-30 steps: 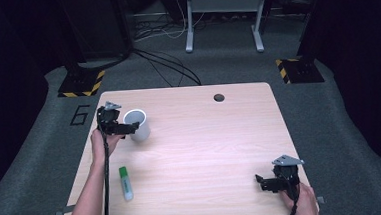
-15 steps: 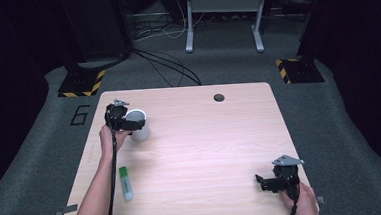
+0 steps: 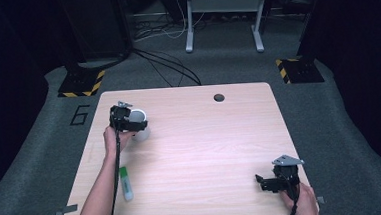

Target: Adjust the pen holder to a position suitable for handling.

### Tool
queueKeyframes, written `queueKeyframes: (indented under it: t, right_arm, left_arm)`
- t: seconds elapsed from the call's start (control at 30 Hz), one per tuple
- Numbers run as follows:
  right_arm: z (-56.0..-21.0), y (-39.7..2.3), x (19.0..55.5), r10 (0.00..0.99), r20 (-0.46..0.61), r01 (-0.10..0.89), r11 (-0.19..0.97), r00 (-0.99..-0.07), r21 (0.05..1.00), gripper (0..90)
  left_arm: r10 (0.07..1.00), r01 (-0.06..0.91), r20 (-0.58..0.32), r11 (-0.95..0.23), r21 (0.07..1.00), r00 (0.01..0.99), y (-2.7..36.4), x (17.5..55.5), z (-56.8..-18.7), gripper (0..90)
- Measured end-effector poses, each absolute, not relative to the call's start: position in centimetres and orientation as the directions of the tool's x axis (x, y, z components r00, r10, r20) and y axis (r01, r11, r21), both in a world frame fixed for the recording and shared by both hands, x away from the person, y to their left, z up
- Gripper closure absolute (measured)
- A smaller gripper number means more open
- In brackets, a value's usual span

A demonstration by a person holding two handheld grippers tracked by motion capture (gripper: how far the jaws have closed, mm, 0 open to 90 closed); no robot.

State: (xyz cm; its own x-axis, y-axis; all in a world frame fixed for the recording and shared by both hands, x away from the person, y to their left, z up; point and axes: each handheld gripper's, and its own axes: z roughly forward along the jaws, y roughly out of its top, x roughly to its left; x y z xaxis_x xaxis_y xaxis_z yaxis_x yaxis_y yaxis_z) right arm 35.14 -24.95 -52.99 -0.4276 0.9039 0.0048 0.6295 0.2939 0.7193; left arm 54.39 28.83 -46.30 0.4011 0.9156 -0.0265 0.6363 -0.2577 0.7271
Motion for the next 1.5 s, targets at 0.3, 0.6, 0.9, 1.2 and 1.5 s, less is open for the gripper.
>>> queueKeyframes:
  t: [0.3,0.6,0.9,1.2,1.5]
  right_arm:
    - [-53.0,-25.0,35.1,0.904,0.005,0.629,0.294,-0.428,0.719,0.0]
    - [-53.0,-25.0,35.1,0.904,0.004,0.629,0.295,-0.428,0.719,0.0]
    - [-53.0,-25.0,35.1,0.904,0.005,0.629,0.294,-0.428,0.719,0.0]
    - [-53.0,-25.0,35.1,0.904,0.004,0.629,0.295,-0.428,0.719,0.0]
    - [-53.0,-24.9,35.1,0.904,0.005,0.63,0.293,-0.427,0.719,0.0]
  left_arm:
    - [0.915,0.635,-0.022,-0.263,0.726,0.404,28.8,54.3,-46.4,6.4]
    - [0.906,0.631,-0.018,-0.279,0.724,0.422,28.3,54.1,-46.4,6.5]
    - [0.889,0.62,-0.006,-0.314,0.719,0.457,27.6,53.4,-46.4,6.5]
    - [0.882,0.622,-0.007,-0.327,0.711,0.471,26.3,52.8,-46.3,6.5]
    - [0.877,0.616,-0.007,-0.331,0.715,0.48,24.8,52.1,-46.3,6.5]
